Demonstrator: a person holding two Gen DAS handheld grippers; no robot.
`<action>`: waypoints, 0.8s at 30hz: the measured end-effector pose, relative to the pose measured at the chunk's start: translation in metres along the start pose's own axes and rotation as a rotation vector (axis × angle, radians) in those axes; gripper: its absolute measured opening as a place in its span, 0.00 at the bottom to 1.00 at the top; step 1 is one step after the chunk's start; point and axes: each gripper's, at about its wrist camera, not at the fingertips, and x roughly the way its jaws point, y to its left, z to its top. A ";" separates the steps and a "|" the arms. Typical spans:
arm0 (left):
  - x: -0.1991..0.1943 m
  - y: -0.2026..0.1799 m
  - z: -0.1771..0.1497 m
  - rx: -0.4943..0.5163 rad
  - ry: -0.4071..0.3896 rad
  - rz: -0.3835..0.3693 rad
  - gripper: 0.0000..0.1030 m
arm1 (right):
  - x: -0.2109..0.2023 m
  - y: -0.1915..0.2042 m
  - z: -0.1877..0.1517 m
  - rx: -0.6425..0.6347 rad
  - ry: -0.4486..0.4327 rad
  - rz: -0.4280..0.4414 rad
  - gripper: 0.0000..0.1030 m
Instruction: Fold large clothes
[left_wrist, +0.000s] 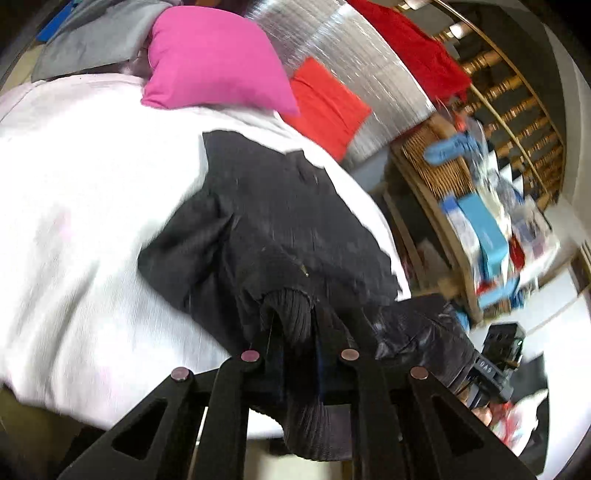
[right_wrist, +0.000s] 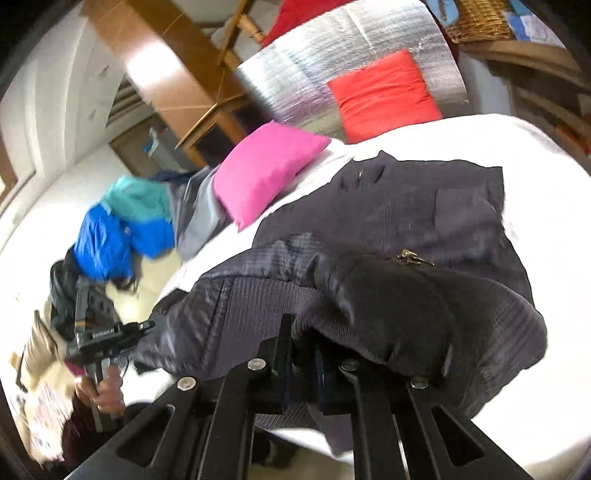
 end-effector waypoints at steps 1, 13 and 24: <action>0.013 0.005 0.013 -0.025 -0.005 0.009 0.13 | 0.014 -0.005 0.011 0.021 0.012 0.003 0.10; 0.095 0.050 0.036 -0.143 0.038 0.030 0.16 | 0.125 -0.073 0.034 0.260 0.198 -0.049 0.19; 0.094 0.058 0.029 -0.189 0.055 0.010 0.27 | 0.004 -0.096 -0.023 0.394 0.084 0.031 0.67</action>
